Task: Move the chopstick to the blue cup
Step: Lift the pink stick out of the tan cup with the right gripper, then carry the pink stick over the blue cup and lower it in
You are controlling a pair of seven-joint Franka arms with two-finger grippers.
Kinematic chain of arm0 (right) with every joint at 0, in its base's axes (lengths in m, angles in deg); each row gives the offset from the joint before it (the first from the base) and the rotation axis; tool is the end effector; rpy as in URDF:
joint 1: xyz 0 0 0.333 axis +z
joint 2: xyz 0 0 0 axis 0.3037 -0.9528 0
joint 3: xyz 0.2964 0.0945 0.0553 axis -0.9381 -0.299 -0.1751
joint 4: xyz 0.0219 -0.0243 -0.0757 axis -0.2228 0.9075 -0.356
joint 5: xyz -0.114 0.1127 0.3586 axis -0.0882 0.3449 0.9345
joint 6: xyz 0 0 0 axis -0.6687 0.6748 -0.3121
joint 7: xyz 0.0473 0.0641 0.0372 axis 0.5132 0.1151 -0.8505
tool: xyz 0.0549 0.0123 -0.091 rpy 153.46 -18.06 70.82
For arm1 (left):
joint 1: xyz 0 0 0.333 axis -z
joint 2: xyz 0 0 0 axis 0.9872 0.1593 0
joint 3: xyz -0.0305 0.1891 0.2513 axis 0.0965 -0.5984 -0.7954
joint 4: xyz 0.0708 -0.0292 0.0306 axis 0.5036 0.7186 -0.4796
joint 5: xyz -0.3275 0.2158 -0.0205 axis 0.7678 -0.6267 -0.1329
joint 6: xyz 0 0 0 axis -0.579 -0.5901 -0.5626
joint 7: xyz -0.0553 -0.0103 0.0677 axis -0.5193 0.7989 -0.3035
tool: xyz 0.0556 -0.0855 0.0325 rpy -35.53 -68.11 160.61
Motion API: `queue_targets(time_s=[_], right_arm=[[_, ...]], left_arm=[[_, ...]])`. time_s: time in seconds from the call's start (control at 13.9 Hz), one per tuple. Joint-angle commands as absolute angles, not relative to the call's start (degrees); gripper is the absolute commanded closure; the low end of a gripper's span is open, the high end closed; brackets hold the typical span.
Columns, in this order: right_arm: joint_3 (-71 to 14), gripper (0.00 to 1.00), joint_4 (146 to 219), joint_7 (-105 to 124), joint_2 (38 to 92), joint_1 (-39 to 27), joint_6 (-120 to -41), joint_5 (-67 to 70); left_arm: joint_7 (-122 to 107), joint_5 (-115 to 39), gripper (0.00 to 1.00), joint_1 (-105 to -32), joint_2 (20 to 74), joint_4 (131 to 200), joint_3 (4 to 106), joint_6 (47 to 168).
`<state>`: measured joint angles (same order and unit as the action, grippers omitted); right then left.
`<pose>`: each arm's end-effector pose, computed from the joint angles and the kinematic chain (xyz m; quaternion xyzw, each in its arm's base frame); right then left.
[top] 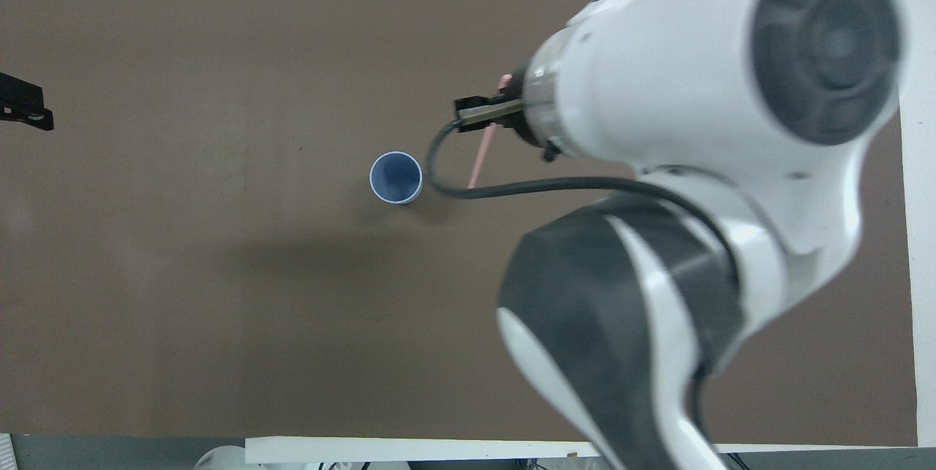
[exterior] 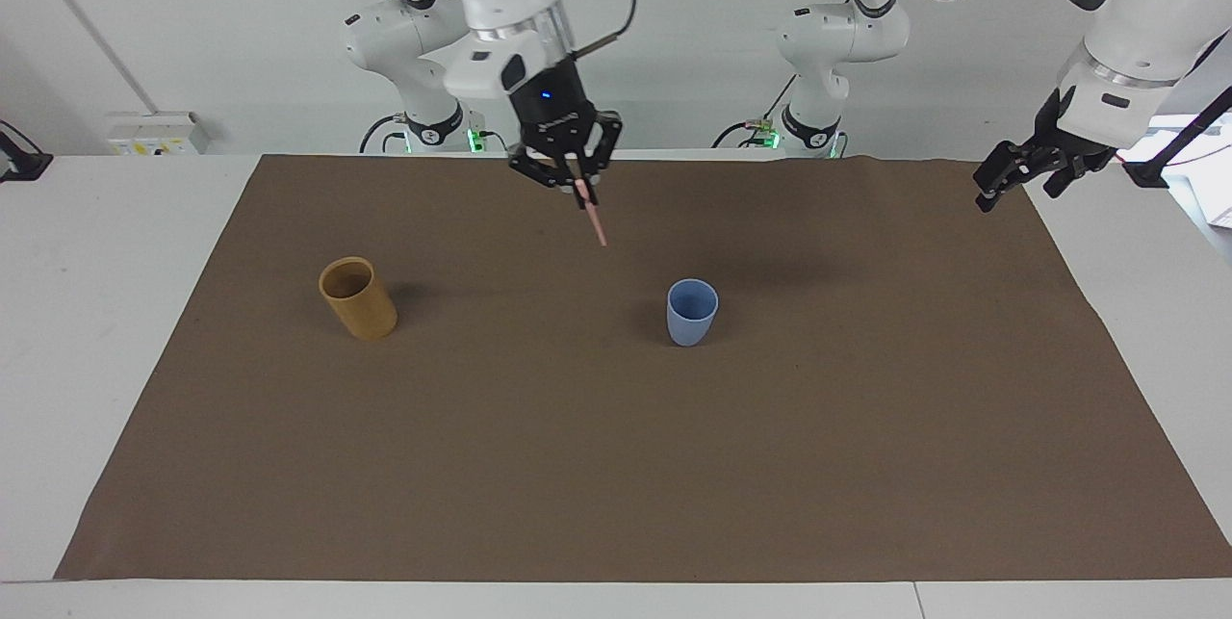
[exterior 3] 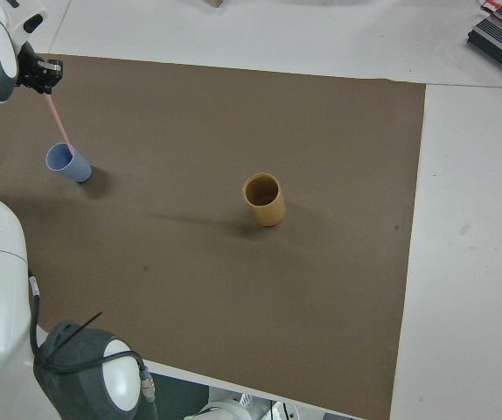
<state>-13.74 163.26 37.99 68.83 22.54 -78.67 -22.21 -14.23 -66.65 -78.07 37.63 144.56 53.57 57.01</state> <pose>0.5389 0.3654 0.6082 -0.9784 -0.0922 -0.1389 0.1224 0.5516 -0.0329 0.6324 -0.9987 -0.0424 0.0038 0.0277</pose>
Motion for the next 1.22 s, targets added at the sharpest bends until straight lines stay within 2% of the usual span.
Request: queue_targets(time_s=[0.0, 0.29, 0.43, 0.5, 0.58, 0.65, 0.72, 0.93, 1.15], right_arm=[[-13.46, 1.0, 161.13, 40.77, 64.02, 24.94, -81.9, -25.29], [-13.64, 0.99, 164.64, 42.61, 62.95, 27.41, -87.79, -25.29], [-13.64, 0.96, 165.44, 42.7, 63.04, 27.32, -88.32, -25.47], [-13.64, 0.91, 165.96, 42.7, 63.13, 27.23, -89.11, -25.47], [-13.64, 0.72, 166.84, 42.7, 63.39, 27.32, -89.63, -25.47], [-13.64, 0.23, 167.45, 42.7, 63.57, 27.23, -89.99, -25.55], [-13.55, 0.0, 167.55, 42.44, 63.65, 27.23, -89.99, -25.9], [-13.2, 0.0, 164.14, 42.53, 63.57, 26.1, -87.19, -27.22], [-13.2, 0.0, 161.49, 42.44, 63.74, 21.8, -85.33, -26.61]], left_arm=[[-14.34, -66.78, 0.0, -77.85, 37.22, 144.9, 53.35, 56.32], [-14.34, -66.78, 0.0, -77.85, 37.22, 144.9, 53.35, 56.32], [-14.34, -66.78, 0.0, -77.85, 37.22, 144.9, 53.35, 56.32], [-14.26, -66.78, 0.0, -77.85, 37.22, 144.9, 53.35, 56.32], [-14.26, -66.78, 0.0, -77.85, 37.22, 144.9, 53.35, 56.32], [-14.34, -66.78, 0.0, -77.85, 37.22, 144.9, 53.35, 56.32], [-14.26, -66.78, 0.0, -77.94, 37.22, 144.9, 53.35, 56.32], [-14.34, -66.78, 0.0, -77.85, 37.22, 144.9, 53.35, 56.32], [-14.26, -66.78, 0.0, -77.85, 37.22, 144.9, 53.35, 56.32]])
